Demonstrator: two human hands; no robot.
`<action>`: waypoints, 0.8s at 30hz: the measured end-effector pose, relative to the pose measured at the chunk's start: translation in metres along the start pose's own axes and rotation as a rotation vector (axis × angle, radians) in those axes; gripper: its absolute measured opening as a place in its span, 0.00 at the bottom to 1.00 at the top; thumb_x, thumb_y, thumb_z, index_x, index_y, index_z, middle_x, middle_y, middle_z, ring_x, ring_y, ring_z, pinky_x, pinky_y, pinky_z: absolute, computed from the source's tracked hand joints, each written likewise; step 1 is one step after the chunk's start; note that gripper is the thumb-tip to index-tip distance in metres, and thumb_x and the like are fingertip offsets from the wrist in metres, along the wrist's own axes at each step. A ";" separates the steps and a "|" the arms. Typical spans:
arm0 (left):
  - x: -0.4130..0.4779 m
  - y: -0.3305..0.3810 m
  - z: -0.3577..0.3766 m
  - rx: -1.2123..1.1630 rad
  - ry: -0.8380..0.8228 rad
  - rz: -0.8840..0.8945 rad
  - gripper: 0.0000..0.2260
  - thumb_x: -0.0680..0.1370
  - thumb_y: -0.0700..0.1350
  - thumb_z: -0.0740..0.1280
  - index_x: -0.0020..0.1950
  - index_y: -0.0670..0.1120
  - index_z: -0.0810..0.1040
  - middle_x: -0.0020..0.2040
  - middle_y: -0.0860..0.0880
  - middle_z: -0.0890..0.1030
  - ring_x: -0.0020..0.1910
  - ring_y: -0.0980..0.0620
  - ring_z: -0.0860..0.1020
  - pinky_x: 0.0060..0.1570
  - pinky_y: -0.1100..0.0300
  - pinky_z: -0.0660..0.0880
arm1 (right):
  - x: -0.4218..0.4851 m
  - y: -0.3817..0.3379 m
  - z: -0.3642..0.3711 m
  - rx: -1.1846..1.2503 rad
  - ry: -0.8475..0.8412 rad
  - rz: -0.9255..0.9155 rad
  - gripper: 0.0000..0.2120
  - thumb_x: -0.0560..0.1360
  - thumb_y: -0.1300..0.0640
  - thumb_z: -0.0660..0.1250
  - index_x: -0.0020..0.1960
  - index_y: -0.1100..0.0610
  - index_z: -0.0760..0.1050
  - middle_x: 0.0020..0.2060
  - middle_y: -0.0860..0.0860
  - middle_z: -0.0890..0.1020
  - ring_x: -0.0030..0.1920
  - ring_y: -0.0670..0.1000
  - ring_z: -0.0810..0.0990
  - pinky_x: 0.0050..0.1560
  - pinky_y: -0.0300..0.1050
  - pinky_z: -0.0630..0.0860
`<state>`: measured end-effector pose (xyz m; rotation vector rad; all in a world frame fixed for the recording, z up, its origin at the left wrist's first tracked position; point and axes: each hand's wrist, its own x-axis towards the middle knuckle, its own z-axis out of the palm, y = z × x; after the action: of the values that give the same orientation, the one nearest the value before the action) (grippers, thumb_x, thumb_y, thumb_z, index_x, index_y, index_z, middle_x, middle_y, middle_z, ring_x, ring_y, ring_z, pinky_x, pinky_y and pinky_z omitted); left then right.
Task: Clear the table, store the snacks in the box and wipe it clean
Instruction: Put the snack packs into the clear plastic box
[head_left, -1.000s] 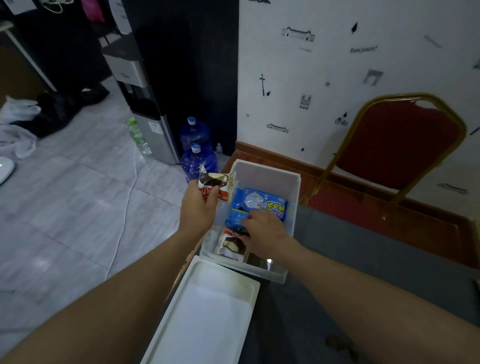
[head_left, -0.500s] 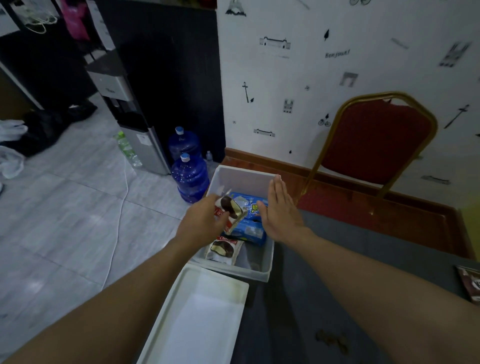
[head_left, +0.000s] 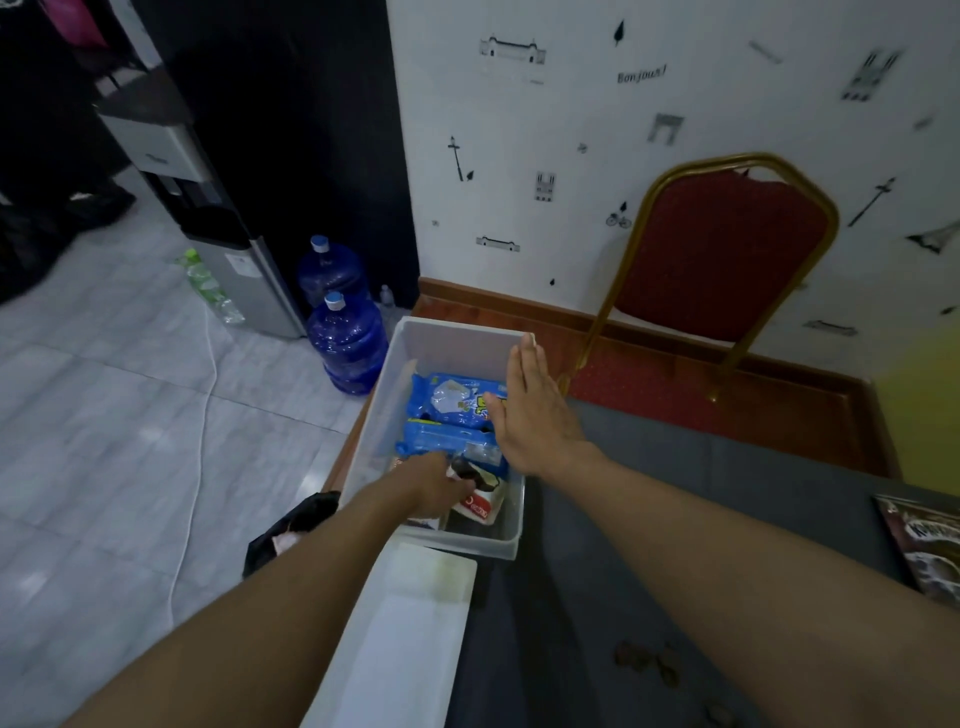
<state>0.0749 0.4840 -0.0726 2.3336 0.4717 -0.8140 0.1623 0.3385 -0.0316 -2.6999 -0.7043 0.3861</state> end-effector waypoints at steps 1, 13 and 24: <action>0.002 0.000 0.000 0.005 -0.004 0.020 0.16 0.80 0.55 0.64 0.65 0.50 0.73 0.55 0.49 0.81 0.52 0.52 0.80 0.54 0.55 0.77 | 0.000 0.000 0.001 -0.002 0.006 -0.001 0.36 0.84 0.43 0.50 0.80 0.61 0.35 0.79 0.54 0.33 0.79 0.53 0.34 0.77 0.48 0.40; 0.015 0.000 0.013 0.352 0.021 0.091 0.17 0.80 0.55 0.64 0.66 0.51 0.76 0.65 0.46 0.71 0.60 0.48 0.74 0.63 0.50 0.73 | 0.004 0.001 0.009 -0.028 0.035 0.016 0.37 0.84 0.42 0.50 0.80 0.61 0.36 0.79 0.53 0.32 0.79 0.53 0.33 0.72 0.45 0.36; -0.009 0.013 -0.007 0.296 0.184 0.148 0.18 0.80 0.54 0.62 0.67 0.49 0.73 0.65 0.46 0.76 0.59 0.48 0.76 0.61 0.49 0.75 | -0.008 0.006 -0.008 -0.018 -0.034 -0.021 0.37 0.83 0.40 0.50 0.81 0.56 0.37 0.79 0.53 0.34 0.79 0.53 0.35 0.77 0.53 0.41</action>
<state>0.0776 0.4784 -0.0564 2.6958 0.2628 -0.6366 0.1608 0.3272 -0.0251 -2.7062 -0.7482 0.4235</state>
